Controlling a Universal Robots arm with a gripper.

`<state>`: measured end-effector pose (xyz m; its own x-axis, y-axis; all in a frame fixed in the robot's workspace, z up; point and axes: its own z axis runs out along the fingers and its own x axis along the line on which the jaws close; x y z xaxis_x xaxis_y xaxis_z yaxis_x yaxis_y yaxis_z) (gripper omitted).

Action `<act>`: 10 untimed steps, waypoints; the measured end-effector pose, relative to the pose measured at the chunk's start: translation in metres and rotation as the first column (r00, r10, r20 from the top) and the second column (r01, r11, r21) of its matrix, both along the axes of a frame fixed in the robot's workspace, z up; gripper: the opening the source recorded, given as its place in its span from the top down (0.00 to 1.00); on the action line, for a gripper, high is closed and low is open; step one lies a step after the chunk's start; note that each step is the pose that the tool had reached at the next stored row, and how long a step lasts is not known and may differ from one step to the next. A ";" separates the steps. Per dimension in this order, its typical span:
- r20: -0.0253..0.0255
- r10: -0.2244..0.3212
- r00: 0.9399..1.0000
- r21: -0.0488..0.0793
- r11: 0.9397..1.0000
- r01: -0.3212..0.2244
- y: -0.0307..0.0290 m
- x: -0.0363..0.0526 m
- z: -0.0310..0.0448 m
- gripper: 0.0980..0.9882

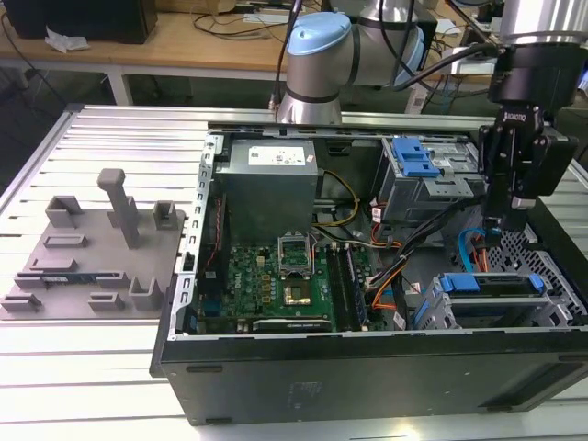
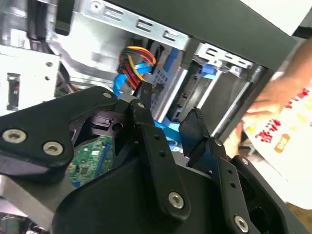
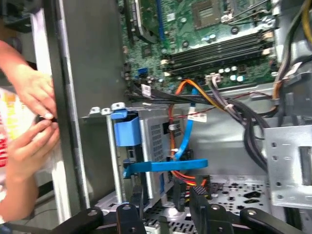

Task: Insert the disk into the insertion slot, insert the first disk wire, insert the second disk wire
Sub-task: 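Insert the first disk wire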

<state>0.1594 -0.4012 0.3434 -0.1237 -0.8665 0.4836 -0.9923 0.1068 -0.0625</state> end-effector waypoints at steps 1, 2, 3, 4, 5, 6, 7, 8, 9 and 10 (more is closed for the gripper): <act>0.000 -0.001 1.000 -0.004 1.000 0.001 0.0004 0.0000 -0.0009 0.55; 0.000 -0.004 1.000 -0.009 1.000 0.004 0.0009 -0.0001 -0.0026 0.55; 0.000 -0.007 1.000 -0.010 1.000 0.007 0.0020 -0.0008 -0.0040 0.55; 0.000 -0.007 1.000 -0.010 1.000 0.007 0.0021 -0.0007 -0.0041 0.55; 0.000 -0.007 1.000 -0.010 1.000 0.007 0.0021 -0.0008 -0.0041 0.55; 0.000 -0.007 1.000 -0.010 1.000 0.007 0.0021 -0.0008 -0.0041 0.55; 0.000 -0.007 1.000 -0.010 1.000 0.007 0.0022 -0.0008 -0.0041 0.55; 0.000 -0.007 1.000 -0.010 1.000 0.007 0.0023 -0.0008 -0.0044 0.55; 0.000 -0.007 1.000 -0.009 1.000 0.007 0.0023 -0.0008 -0.0051 0.55; 0.000 -0.007 1.000 -0.010 1.000 0.007 0.0023 -0.0008 -0.0054 0.55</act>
<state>0.1586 -0.3990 0.3381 -0.1300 -0.8609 0.4920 -0.9915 0.1134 -0.0635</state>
